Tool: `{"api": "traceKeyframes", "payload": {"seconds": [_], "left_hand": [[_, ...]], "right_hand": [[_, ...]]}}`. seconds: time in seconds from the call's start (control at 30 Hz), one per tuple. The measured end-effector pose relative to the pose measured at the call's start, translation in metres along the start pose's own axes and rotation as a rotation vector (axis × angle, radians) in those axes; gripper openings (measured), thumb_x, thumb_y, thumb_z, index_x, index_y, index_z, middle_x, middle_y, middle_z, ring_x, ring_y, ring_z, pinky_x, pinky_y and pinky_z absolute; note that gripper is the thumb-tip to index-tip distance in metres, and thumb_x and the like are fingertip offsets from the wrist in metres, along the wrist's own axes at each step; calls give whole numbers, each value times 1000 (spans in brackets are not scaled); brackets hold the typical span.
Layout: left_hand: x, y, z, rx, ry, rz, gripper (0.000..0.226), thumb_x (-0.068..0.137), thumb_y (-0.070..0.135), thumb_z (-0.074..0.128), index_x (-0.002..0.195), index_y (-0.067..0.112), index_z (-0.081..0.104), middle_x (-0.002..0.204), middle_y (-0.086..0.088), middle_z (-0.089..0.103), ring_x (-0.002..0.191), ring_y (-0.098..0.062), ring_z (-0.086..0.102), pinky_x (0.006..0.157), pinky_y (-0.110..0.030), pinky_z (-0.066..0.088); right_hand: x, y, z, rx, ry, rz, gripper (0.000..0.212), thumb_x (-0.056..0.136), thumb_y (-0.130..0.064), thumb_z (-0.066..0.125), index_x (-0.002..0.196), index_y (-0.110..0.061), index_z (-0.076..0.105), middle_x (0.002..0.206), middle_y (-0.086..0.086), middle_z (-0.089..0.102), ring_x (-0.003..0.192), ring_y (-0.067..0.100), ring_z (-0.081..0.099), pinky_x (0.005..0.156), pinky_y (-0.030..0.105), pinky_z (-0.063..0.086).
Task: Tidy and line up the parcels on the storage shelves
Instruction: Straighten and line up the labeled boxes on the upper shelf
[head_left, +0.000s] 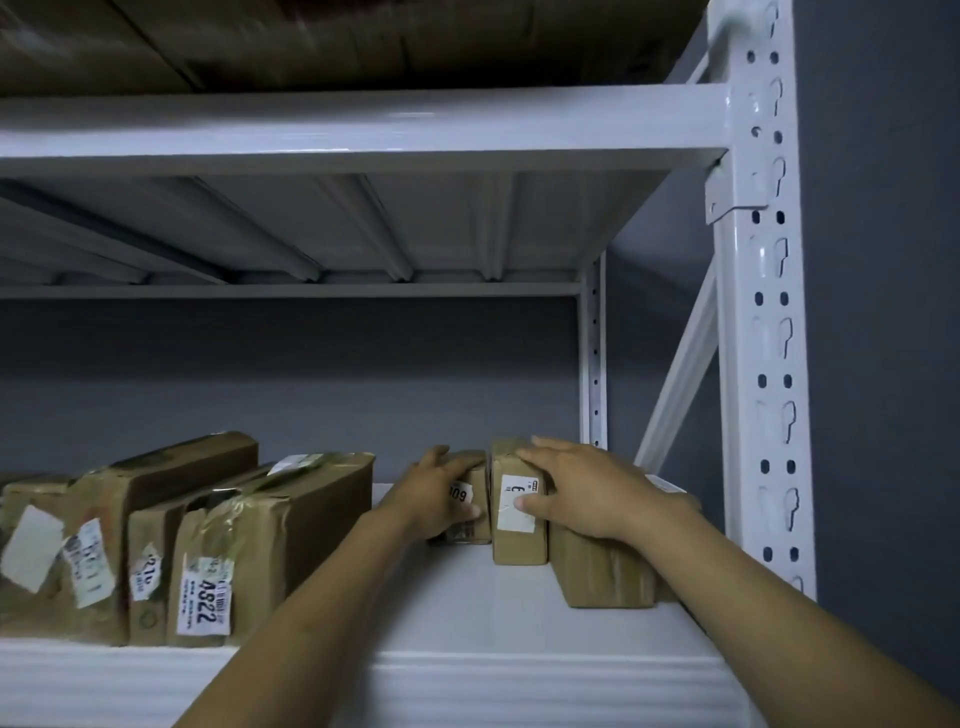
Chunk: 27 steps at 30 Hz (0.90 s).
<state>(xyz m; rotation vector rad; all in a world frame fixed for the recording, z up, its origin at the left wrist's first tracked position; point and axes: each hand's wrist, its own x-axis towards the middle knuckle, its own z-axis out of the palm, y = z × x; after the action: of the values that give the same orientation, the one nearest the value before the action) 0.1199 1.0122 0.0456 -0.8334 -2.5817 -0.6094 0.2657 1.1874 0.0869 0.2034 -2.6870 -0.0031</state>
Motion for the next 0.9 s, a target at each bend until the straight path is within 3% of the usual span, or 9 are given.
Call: {"api": "traceKeyframes", "payload": {"seconds": [0.17, 0.33, 0.5, 0.67, 0.8, 0.9], "left_hand": [[6, 0, 8, -131, 67, -89, 61, 83, 45, 69, 136, 33, 42, 140, -6, 34, 115, -27, 53, 99, -33, 47], [4, 15, 11, -112, 223, -188, 43, 83, 45, 68, 114, 22, 48, 124, -8, 45, 98, -28, 57, 89, -39, 53], [-16, 22, 5, -211, 355, -285, 46, 79, 30, 72, 117, 17, 50, 124, -8, 44, 100, -27, 55, 90, -39, 53], [-66, 30, -12, -350, 589, -234, 67, 74, 28, 76, 133, 17, 44, 128, -8, 46, 108, -22, 52, 92, -30, 47], [-120, 56, -18, -377, 750, -111, 78, 72, 31, 78, 139, 17, 41, 130, -3, 53, 118, -16, 48, 99, -29, 42], [-161, 77, -18, -407, 855, -47, 79, 71, 34, 80, 139, 22, 42, 129, 12, 47, 120, -4, 44, 100, -22, 39]], "right_hand": [[9, 6, 10, 107, 32, 8, 52, 91, -50, 56, 139, -33, 42, 136, -8, 53, 118, 14, 51, 94, 32, 43], [10, 7, 16, 154, 54, 28, 55, 89, -49, 59, 139, -34, 40, 134, -7, 53, 115, 15, 52, 94, 34, 45], [2, 6, 14, 148, 83, 11, 55, 92, -47, 56, 142, -30, 39, 142, -6, 46, 124, 16, 48, 99, 33, 43], [-14, -8, 12, 230, 303, -74, 45, 96, -38, 54, 138, -26, 47, 148, -7, 41, 133, 14, 39, 106, 29, 33], [-29, -38, 22, 527, 393, -71, 37, 91, -29, 63, 127, -22, 59, 131, -4, 56, 120, 13, 51, 94, 20, 37], [-46, -52, 37, 881, 295, 31, 48, 89, -38, 65, 133, -29, 51, 131, -9, 54, 120, 10, 52, 99, 30, 45]]}}
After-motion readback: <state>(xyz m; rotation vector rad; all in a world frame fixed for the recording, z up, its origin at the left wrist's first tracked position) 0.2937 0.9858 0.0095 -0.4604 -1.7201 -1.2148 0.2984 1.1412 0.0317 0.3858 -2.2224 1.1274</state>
